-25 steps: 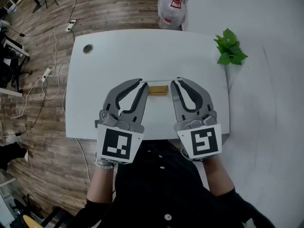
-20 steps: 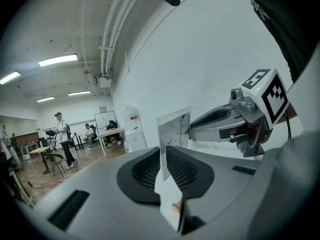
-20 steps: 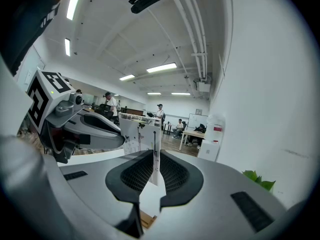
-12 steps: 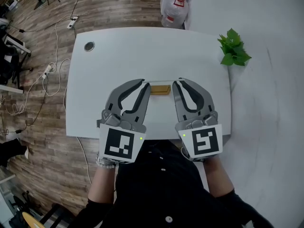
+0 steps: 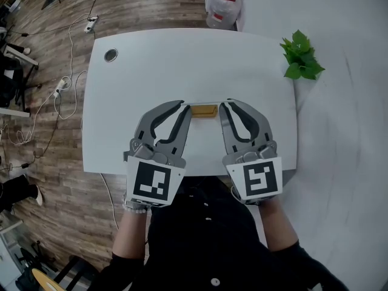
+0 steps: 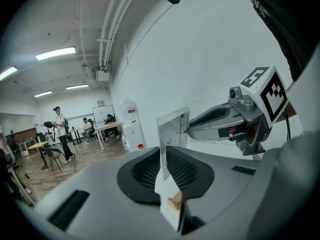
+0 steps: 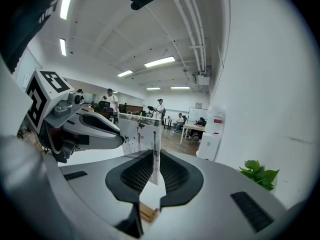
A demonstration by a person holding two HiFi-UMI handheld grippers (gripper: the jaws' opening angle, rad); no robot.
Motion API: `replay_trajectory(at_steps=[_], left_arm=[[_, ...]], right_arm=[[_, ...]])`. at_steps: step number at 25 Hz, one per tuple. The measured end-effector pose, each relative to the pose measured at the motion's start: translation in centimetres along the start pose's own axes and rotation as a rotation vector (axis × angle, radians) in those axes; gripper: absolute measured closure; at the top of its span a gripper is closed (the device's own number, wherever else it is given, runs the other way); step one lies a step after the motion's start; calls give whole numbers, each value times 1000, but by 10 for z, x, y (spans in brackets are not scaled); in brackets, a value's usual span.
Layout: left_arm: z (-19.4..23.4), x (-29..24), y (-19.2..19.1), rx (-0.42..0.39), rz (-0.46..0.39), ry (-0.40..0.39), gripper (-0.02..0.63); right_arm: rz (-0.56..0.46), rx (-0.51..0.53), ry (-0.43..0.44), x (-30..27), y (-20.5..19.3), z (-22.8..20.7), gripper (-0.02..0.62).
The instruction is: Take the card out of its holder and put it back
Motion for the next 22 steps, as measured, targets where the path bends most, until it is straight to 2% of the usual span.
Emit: replay_trajectory(at_steps=[5, 16, 22], left_arm=[[-3, -10, -10, 9, 19, -16, 557], [-11, -35, -37, -67, 50, -72, 558], [-16, -42, -60, -16, 105, -74, 558]], right_arm=[[19, -9, 5, -7, -12, -2, 523], [83, -30, 24, -26, -46, -3, 523], [116, -49, 36, -35, -62, -2, 523]])
Point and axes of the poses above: the fingertips, and each gripper's own axes: x backward along the fingers, z to its left, y out of its top, the point moved 1 cm from there along x, backward along the fingers, and after that the axes turned 9 degrees about z, right-handed, at the moved point
